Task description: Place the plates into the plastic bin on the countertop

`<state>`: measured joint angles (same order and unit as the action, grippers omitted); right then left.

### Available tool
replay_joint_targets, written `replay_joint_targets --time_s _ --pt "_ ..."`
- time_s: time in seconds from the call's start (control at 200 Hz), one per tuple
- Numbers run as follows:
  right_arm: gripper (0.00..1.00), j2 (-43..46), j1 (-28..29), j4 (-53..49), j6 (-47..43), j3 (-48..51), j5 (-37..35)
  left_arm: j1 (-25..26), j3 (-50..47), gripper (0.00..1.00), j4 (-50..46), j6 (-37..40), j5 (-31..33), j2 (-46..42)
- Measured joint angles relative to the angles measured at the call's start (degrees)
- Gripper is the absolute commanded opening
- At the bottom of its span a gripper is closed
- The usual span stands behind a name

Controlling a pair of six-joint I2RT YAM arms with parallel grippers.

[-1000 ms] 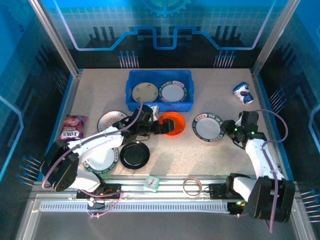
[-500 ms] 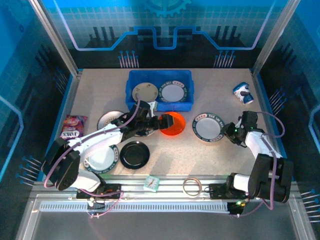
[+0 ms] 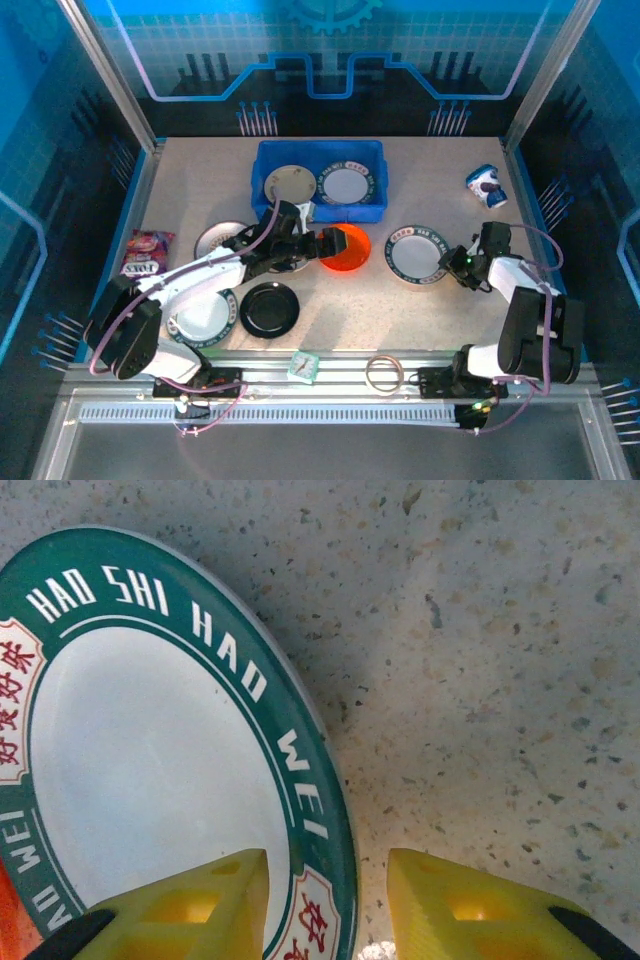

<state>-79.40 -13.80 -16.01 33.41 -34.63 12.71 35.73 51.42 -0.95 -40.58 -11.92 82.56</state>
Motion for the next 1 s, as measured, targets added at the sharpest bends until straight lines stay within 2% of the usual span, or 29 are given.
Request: replay_joint_targets --time_s 0.205,0.37,0.635,0.85,1.001 --pt "0.32 -2.9 0.7 1.7 0.1 -0.3 0.5 -0.3 0.2 0.98 0.0 0.0 -0.6 0.9" --pt "0.24 -3.3 0.7 2.1 0.5 -0.3 0.4 -0.8 1.2 0.98 0.0 0.0 -0.7 1.4" --pt "0.0 -3.0 0.9 5.4 1.2 -0.3 2.7 -1.1 1.8 0.97 0.0 0.0 -1.0 2.3" --pt "0.0 0.7 0.4 5.6 1.5 -0.3 2.8 -1.1 3.5 0.98 -0.5 0.0 -1.0 2.3" --pt "0.0 7.2 -0.6 3.6 1.6 -0.1 1.0 -1.6 4.3 0.98 -0.5 0.0 -1.3 2.3"
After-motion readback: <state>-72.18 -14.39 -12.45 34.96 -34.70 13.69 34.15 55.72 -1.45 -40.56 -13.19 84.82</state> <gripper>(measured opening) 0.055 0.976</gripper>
